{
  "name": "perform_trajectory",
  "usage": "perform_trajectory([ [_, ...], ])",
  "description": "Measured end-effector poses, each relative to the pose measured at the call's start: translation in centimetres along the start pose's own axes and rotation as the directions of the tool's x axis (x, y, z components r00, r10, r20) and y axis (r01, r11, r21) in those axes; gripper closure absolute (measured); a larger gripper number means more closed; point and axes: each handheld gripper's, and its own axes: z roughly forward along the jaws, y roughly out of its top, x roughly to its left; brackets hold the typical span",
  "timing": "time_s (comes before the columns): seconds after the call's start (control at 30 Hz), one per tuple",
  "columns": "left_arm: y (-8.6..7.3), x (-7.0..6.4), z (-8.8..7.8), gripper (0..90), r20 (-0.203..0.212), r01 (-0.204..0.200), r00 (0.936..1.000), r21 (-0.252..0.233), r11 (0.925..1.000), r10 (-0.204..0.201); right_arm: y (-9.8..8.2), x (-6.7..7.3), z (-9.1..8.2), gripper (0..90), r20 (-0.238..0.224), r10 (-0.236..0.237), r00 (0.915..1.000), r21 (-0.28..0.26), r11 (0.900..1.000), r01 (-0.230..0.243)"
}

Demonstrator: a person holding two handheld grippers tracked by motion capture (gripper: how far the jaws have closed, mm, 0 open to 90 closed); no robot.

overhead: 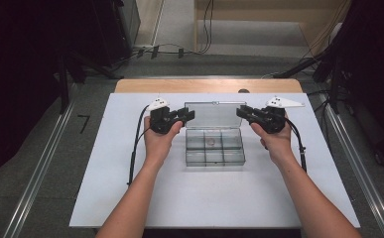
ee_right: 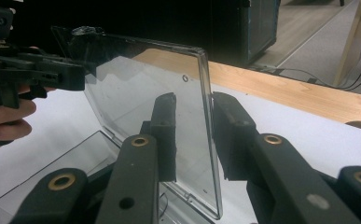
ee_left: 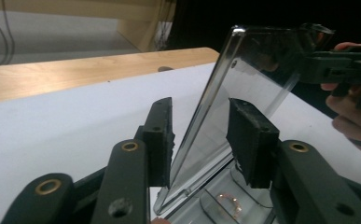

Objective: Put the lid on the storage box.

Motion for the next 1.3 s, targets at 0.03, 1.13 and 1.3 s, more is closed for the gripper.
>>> perform_trajectory([
  [0.03,0.0,0.0,-0.2,59.5,-0.002,0.000,1.0000,0.000,1.0000,0.000,-0.1,0.0,-0.1,68.9,-0.003,-0.003,1.0000,-0.004,1.000,0.003],
  [1.13,-3.2,-0.3,-2.0,89.9,0.107,-0.004,0.9942,0.088,0.9961,-0.006,-1.7,1.4,-1.9,66.3,0.005,-0.039,0.9992,-0.015,0.999,0.039],
  [1.3,-3.2,-0.3,-1.8,89.9,0.109,0.005,0.9940,0.088,0.9961,-0.014,-2.1,1.4,-2.1,66.4,0.001,-0.041,0.9992,-0.013,0.999,0.041],
])
